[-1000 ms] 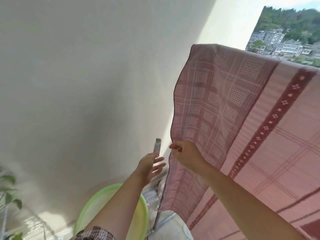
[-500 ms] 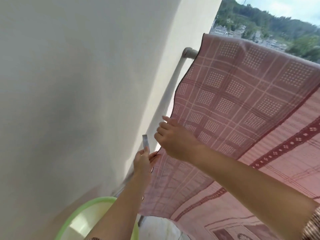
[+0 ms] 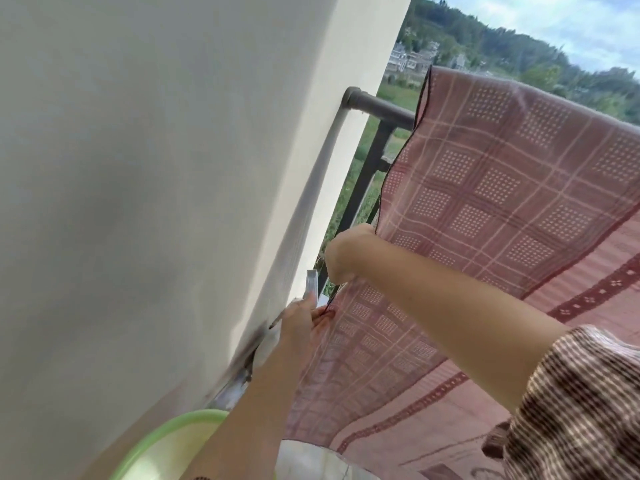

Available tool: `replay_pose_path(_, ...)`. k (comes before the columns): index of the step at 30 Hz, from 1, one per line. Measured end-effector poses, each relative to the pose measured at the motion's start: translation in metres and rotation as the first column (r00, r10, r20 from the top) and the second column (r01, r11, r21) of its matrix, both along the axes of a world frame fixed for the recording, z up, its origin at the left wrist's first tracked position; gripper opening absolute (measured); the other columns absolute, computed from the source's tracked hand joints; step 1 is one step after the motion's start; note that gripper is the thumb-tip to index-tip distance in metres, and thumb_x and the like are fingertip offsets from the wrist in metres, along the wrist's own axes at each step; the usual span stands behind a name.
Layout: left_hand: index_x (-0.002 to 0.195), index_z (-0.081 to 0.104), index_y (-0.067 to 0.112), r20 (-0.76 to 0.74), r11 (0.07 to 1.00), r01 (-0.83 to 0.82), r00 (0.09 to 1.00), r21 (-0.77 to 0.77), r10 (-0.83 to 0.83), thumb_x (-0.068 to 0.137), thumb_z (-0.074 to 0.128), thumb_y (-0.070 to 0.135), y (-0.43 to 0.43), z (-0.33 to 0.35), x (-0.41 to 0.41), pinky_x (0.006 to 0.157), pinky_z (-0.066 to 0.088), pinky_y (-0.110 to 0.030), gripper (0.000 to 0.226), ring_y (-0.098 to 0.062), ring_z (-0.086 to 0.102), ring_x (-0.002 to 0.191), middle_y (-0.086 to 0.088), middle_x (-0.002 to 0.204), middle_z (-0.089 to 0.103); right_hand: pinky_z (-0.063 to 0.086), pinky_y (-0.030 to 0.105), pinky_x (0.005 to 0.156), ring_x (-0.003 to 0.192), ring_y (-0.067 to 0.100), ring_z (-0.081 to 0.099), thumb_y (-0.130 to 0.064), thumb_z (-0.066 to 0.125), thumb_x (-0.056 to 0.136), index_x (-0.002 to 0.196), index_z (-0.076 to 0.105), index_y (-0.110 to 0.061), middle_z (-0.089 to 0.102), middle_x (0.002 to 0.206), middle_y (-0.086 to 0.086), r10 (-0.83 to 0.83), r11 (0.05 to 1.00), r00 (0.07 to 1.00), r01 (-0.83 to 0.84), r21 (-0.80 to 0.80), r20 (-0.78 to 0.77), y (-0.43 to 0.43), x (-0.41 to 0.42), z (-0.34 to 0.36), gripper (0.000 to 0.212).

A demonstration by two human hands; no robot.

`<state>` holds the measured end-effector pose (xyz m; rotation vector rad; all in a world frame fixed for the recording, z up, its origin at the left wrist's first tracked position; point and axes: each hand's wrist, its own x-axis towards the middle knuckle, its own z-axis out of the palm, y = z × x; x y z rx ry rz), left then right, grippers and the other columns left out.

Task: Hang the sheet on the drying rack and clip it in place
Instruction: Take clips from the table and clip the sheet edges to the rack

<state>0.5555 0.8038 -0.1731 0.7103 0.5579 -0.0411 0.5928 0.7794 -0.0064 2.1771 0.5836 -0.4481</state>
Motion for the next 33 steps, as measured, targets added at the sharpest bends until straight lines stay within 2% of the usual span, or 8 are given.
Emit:
replay_pose_path(2,0.101,0.052,0.005,0.019,1.0,0.0,1.0,-0.015,0.0,0.096,0.053,0.023,-0.002,-0.004,0.001,0.051,0.055,-0.02,0.02,-0.017,0.064,0.063,-0.014,0.079,0.062,0.039,0.03,0.068,0.077,0.016,0.053,-0.018,0.042,0.094,0.096,0.057,-0.011,0.05,0.083,-0.002,0.063,0.993,0.997,-0.067,0.099,0.039,-0.003,-0.002,0.0,0.017)
replay_pose_path(4,0.094,0.053,0.005,0.036,1.0,0.001,0.999,-0.017,-0.001,0.097,0.051,0.022,-0.006,-0.004,-0.001,0.05,0.055,-0.018,0.018,-0.015,0.064,0.061,-0.013,0.077,0.062,0.038,0.027,0.054,0.058,0.012,0.042,-0.01,0.045,0.092,0.069,0.044,-0.012,0.042,0.069,-0.003,0.13,0.97,0.988,-0.144,0.195,0.079,-0.011,-0.005,0.003,0.023)
replay_pose_path(8,0.099,0.051,0.0,0.058,1.0,-0.013,0.998,0.022,0.011,0.097,0.05,0.021,-0.013,-0.006,-0.002,0.056,0.056,-0.021,0.021,-0.019,0.064,0.067,-0.017,0.082,0.062,0.034,0.026,0.047,0.055,0.012,0.041,-0.01,0.049,0.089,0.066,0.038,-0.016,0.044,0.068,-0.004,0.192,0.961,0.98,-0.199,0.192,0.057,-0.024,-0.016,0.005,0.027)
replay_pose_path(13,0.097,0.055,0.0,0.103,0.997,0.012,0.994,0.081,-0.02,0.097,0.051,0.02,-0.019,-0.009,-0.011,0.069,0.058,-0.026,0.02,-0.018,0.068,0.07,-0.016,0.083,0.067,0.038,0.026,0.051,0.053,0.012,0.037,0.0,0.052,0.085,0.062,0.037,-0.015,0.04,0.062,-0.003,0.18,0.948,0.977,-0.203,0.244,0.112,-0.034,-0.028,0.007,0.031)
replay_pose_path(15,0.104,0.058,-0.002,0.122,0.978,0.025,0.991,0.205,-0.051,0.094,0.057,0.021,-0.013,-0.013,-0.018,0.07,0.055,-0.028,0.025,-0.02,0.067,0.075,-0.013,0.087,0.068,0.049,0.034,0.075,0.052,0.013,0.037,0.007,0.053,0.082,0.059,0.036,-0.015,0.04,0.059,-0.003,0.22,0.93,0.962,-0.257,0.261,0.162,-0.04,-0.035,0.005,0.036)
replay_pose_path(18,0.099,0.065,0.008,0.2,0.907,-0.003,0.976,0.421,-0.089,0.086,0.067,0.015,0.008,-0.015,-0.037,0.066,0.053,-0.026,0.015,-0.016,0.065,0.072,-0.003,0.083,0.072,0.038,0.046,0.101,0.05,0.014,0.036,0.013,0.052,0.078,0.055,0.036,-0.015,0.04,0.054,-0.002,0.295,0.901,0.922,-0.355,0.248,0.251,-0.052,-0.041,0.001,0.04)
replay_pose_path(24,0.083,0.071,0.02,0.29,0.661,-0.072,0.93,0.747,-0.227,0.077,0.075,0.01,0.03,0.0,-0.056,0.06,0.05,-0.009,0.012,-0.001,0.066,0.062,0.012,0.066,0.073,0.042,0.04,0.098,0.049,0.01,0.033,0.012,0.048,0.08,0.055,0.035,-0.017,0.038,0.054,-0.005,0.341,0.86,0.889,-0.426,0.281,0.306,-0.069,-0.047,-0.006,0.041)
replay_pose_path(33,0.088,0.077,0.015,0.248,0.361,-0.093,0.878,0.928,-0.41,0.072,0.079,0.018,0.026,0.018,-0.047,0.069,0.054,-0.02,0.016,-0.011,0.068,0.07,-0.001,0.074,0.074,0.036,0.034,0.086,0.048,0.011,0.028,0.007,0.046,0.086,0.055,0.032,-0.016,0.033,0.053,-0.003,0.378,0.84,0.872,-0.464,0.282,0.311,-0.072,-0.067,-0.006,0.041)
